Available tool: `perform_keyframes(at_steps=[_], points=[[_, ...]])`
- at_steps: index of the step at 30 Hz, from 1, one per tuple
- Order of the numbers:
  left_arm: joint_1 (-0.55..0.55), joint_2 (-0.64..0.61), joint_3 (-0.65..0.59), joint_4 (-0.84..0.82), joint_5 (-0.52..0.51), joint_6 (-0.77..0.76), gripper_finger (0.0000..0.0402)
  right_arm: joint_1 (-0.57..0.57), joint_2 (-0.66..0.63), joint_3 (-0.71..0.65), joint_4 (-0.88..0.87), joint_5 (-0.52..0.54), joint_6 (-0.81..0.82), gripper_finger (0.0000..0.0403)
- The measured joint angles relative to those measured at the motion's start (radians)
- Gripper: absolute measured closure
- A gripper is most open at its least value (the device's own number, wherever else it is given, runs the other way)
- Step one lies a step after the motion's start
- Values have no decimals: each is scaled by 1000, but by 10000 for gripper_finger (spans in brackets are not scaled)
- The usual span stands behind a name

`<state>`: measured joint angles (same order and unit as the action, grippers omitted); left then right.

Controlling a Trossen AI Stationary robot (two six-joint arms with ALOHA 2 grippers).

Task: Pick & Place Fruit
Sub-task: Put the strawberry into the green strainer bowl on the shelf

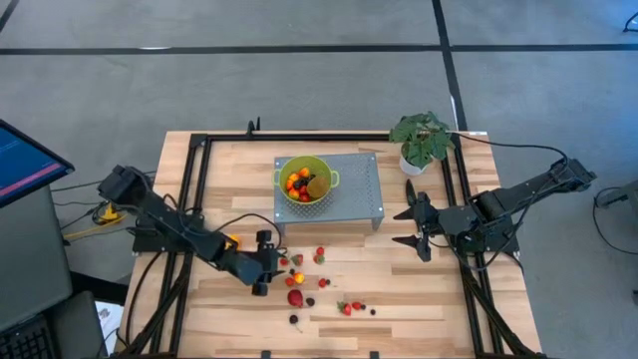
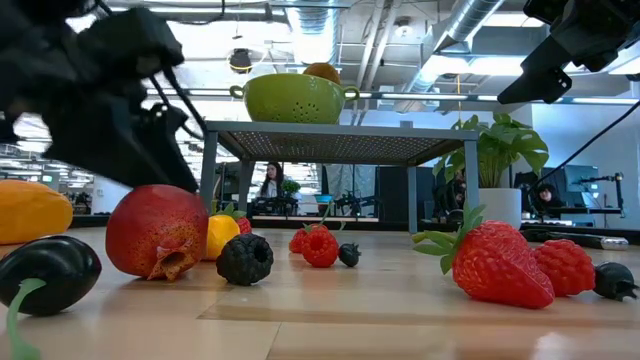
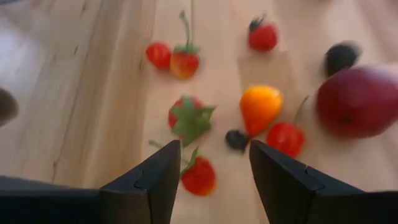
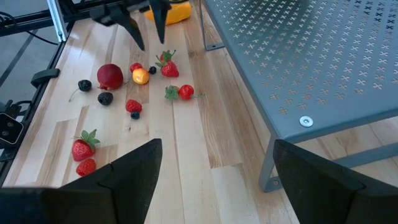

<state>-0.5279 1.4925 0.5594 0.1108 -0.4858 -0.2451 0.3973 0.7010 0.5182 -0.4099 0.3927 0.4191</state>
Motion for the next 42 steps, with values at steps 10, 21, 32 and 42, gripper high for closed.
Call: perform_keyframes(at_steps=[10,21,32,42], points=[[44,82,0,2,-22,-145,220,0,0,0,0,0,0,101],[58,139,0,21,-22,-190,220,0,0,0,0,0,0,101],[57,170,2,42,-27,-235,223,0,0,0,0,0,0,101],[57,172,2,52,-13,-235,283,0,0,0,0,0,0,101]])
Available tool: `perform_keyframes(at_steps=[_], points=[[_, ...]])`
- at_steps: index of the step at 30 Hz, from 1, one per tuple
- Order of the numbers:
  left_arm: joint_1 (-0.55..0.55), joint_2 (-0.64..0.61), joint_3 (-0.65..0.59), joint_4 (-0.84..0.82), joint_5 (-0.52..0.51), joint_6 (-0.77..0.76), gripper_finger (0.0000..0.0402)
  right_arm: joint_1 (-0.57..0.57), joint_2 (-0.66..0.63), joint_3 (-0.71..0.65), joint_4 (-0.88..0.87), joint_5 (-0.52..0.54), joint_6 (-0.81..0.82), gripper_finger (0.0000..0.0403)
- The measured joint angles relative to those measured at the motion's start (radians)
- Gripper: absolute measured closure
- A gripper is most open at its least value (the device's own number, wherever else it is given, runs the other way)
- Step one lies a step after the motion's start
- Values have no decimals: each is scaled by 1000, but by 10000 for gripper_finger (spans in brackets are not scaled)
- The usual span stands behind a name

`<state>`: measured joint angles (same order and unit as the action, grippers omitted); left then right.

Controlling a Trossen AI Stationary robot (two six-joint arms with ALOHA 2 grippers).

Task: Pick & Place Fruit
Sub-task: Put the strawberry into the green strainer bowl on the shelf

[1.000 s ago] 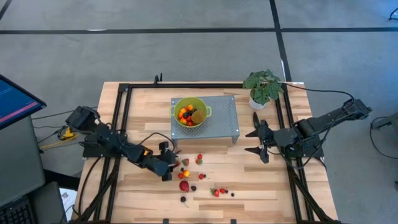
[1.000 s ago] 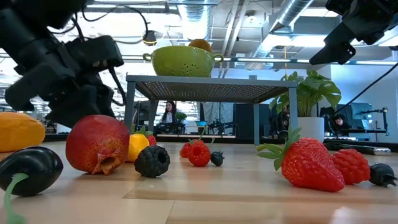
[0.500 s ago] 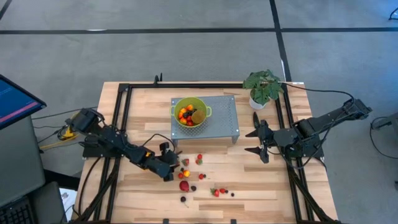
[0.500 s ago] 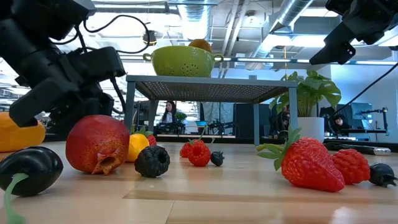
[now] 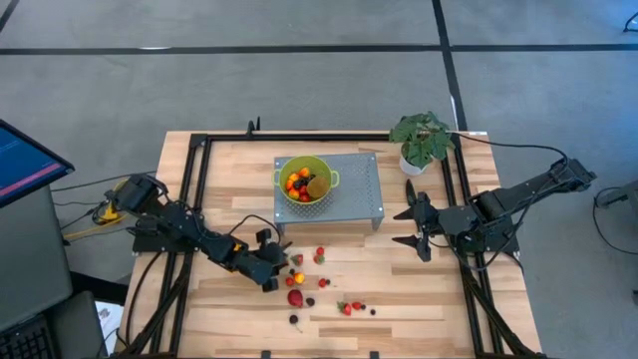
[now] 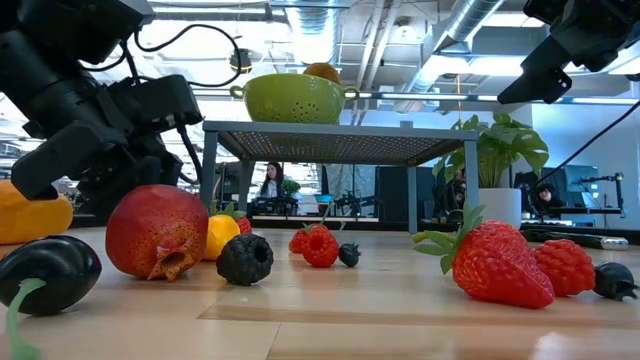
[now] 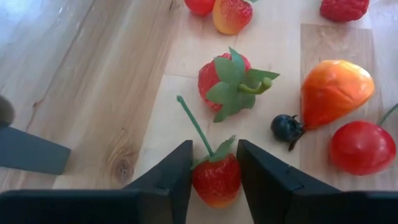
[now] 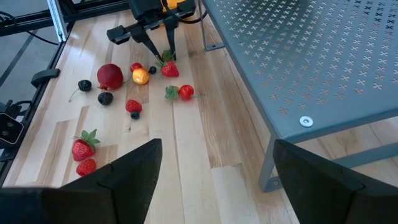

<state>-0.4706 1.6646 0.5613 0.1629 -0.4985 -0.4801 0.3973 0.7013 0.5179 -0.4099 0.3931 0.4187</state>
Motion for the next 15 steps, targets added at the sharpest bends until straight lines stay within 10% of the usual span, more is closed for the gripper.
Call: perform_keyframes(at_steps=[15], points=[[0,1,-1,4,-1,0,302,0,0,0,0,0,0,101]])
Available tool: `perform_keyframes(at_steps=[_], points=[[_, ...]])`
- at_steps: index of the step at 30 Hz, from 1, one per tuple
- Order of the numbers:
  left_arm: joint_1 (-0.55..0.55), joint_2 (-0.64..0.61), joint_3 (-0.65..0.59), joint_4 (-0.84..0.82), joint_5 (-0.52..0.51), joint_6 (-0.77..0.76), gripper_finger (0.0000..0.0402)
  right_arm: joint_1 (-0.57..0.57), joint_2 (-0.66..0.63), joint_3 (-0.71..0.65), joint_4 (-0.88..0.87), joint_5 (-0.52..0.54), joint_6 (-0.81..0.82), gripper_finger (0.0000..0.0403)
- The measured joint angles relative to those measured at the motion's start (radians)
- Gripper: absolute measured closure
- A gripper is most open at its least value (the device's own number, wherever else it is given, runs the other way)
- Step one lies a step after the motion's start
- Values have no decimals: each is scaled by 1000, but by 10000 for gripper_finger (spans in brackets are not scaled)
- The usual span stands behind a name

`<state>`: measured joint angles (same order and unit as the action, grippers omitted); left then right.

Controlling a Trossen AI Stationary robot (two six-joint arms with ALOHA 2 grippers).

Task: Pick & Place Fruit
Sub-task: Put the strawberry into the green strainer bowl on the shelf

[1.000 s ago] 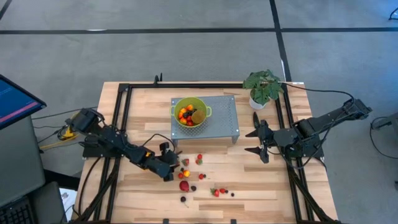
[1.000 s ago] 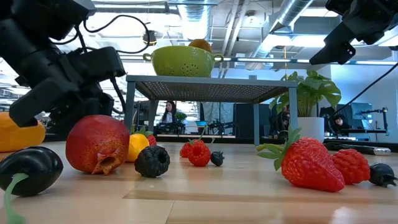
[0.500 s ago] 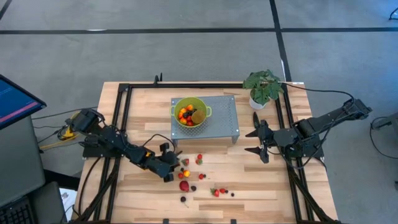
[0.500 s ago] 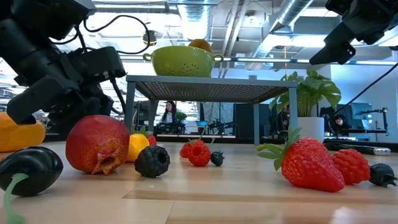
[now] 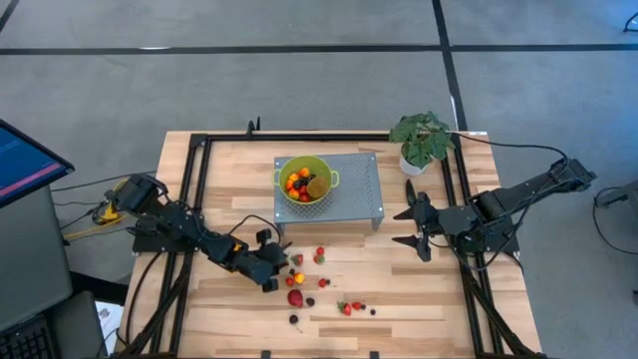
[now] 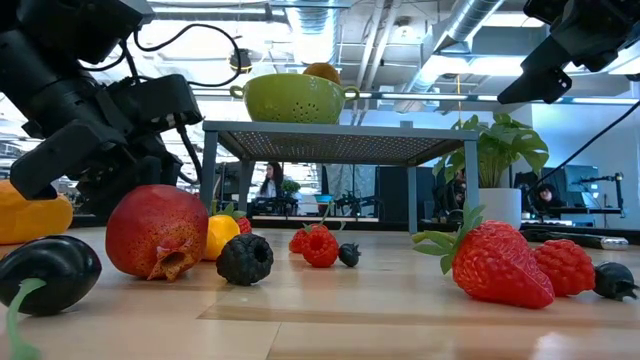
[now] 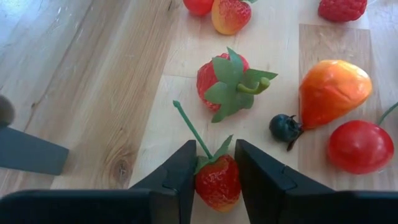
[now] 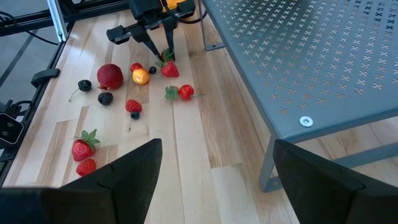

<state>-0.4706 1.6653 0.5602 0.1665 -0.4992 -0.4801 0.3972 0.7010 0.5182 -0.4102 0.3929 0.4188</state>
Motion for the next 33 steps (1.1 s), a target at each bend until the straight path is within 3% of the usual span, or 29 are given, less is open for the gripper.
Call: perform_keyframes(at_steps=[10,23,33], points=[[0,-62,-5,-21,73,4,302,0,0,0,0,0,0,101],[30,-399,-3,103,49,23,302,0,0,0,0,0,0,101],[148,-533,-2,448,44,396,302,0,0,0,0,0,0,101]])
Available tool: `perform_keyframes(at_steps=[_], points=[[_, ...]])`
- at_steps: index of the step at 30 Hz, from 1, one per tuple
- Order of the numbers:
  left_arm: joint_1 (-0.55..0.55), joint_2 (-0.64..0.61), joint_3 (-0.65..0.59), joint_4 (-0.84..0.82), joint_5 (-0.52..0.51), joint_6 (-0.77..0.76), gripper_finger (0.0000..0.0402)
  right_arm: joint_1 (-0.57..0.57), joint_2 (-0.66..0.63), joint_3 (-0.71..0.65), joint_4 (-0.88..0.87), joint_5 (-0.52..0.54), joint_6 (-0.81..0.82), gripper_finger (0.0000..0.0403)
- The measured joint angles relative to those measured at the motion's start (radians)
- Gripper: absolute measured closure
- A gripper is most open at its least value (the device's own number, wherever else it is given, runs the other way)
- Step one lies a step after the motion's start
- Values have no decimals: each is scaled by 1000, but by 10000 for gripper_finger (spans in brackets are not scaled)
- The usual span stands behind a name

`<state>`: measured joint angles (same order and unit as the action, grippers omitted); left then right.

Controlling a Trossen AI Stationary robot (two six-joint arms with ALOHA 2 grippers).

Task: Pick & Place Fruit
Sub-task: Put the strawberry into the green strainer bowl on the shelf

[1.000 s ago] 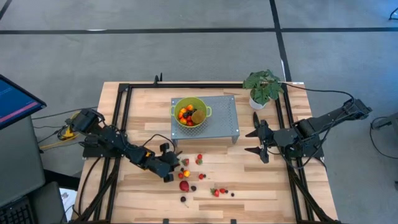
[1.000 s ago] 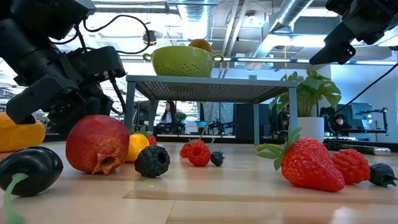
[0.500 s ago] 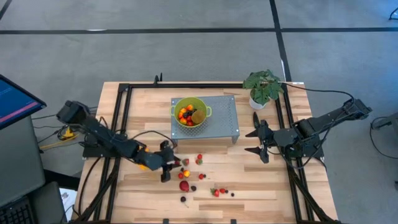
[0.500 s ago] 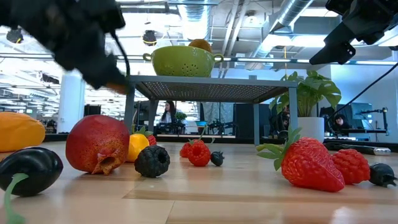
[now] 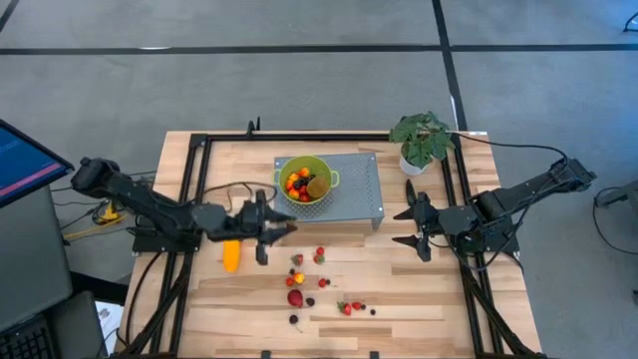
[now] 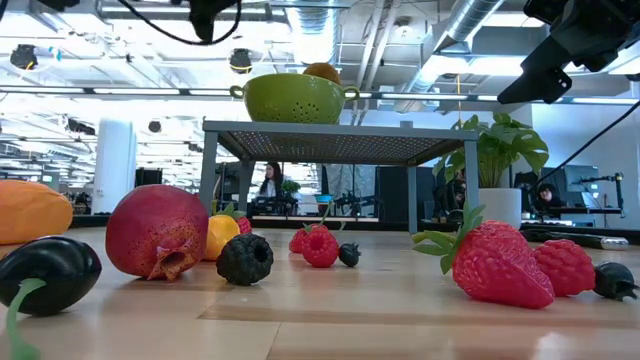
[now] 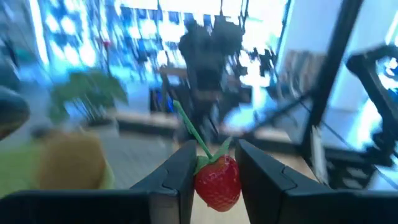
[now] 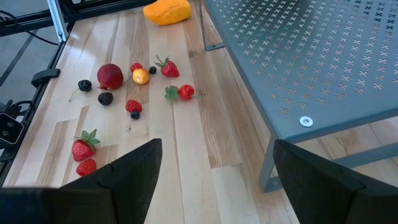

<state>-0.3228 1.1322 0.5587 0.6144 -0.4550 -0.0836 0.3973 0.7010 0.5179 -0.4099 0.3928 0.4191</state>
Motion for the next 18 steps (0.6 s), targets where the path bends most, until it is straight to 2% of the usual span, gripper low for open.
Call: perform_keyframes(at_steps=[5,11,18], points=[[98,-2,0,86,0,130,302,0,0,0,0,0,0,101],[233,-1,1,87,-1,132,302,0,0,0,0,0,0,101],[334,0,1,-36,-1,132,302,0,0,0,0,0,0,101]])
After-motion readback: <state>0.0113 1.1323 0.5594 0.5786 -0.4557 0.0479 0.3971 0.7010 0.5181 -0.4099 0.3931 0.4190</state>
